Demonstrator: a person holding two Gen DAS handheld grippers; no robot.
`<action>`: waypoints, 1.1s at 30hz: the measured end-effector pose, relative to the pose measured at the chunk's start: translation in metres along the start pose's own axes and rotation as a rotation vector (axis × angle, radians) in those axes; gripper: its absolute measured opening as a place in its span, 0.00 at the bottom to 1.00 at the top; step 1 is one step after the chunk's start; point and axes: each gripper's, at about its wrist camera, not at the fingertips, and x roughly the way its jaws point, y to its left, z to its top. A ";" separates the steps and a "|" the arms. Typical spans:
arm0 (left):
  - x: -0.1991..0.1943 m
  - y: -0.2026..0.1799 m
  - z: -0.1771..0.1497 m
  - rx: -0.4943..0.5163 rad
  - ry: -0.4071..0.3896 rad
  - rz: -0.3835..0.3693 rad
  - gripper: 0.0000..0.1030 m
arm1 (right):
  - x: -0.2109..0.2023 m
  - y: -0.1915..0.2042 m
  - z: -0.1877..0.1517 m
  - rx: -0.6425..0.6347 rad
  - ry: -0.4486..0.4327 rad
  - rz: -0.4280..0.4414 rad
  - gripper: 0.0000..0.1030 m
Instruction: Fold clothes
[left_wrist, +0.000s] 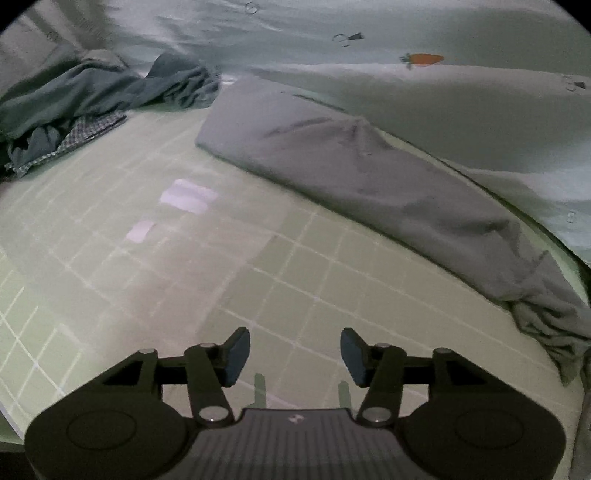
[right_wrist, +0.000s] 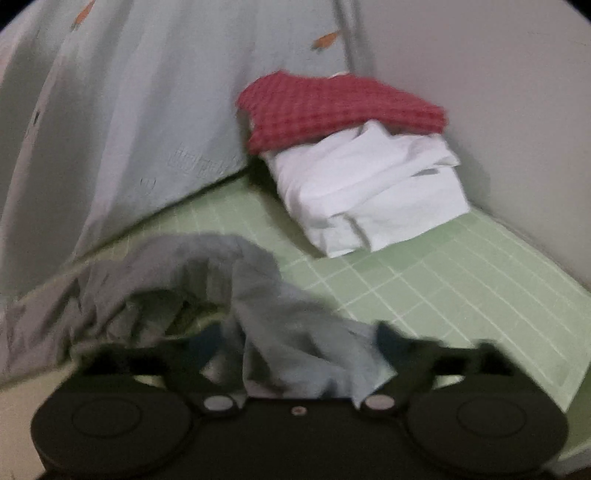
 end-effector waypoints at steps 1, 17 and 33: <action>-0.001 -0.004 -0.002 0.005 -0.008 0.004 0.64 | 0.008 -0.001 -0.002 -0.016 0.007 0.005 0.96; -0.014 -0.001 -0.008 0.013 -0.035 0.096 0.77 | 0.082 0.012 -0.021 -0.163 0.216 0.001 0.78; 0.001 0.096 0.052 0.059 -0.033 0.064 0.76 | 0.004 0.082 0.051 0.083 -0.138 0.094 0.13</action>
